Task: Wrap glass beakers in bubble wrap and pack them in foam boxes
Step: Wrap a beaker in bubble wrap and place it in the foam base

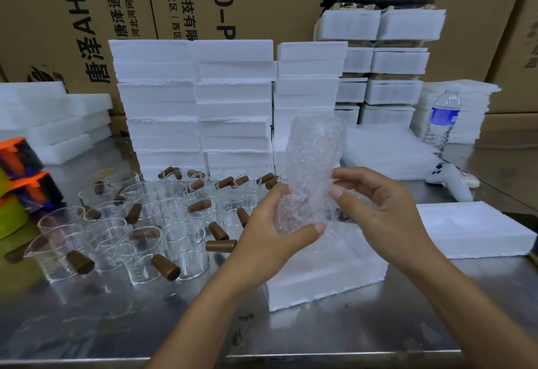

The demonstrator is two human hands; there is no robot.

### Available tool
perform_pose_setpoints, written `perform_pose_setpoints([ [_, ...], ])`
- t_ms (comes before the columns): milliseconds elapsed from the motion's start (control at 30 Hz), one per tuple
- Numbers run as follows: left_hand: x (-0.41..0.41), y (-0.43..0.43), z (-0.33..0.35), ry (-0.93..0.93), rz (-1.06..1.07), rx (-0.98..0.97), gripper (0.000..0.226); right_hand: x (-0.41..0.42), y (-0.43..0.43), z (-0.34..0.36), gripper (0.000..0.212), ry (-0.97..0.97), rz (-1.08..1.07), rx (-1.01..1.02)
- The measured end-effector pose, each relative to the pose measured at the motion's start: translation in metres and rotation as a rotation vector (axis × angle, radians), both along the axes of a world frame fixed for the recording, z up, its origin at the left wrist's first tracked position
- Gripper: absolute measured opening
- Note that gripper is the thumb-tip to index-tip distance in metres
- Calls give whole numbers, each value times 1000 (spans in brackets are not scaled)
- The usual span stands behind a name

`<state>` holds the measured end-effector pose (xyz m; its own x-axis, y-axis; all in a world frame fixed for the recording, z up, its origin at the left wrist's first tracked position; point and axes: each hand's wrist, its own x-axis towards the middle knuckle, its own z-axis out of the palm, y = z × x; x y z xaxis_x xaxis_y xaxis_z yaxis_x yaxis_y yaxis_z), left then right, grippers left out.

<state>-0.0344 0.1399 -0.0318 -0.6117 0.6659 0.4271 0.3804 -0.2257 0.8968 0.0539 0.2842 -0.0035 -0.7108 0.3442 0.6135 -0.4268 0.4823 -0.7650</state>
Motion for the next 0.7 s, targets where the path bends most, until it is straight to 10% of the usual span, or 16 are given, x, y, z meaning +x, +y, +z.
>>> perform_pose_setpoints([
  [567,-1,-2,3,81,20,52,46,-3,-8,-1,25,-67,-39,434],
  [700,-3,1,7,93,29,58,45,-7,-5,-2,60,-109,-81,441],
])
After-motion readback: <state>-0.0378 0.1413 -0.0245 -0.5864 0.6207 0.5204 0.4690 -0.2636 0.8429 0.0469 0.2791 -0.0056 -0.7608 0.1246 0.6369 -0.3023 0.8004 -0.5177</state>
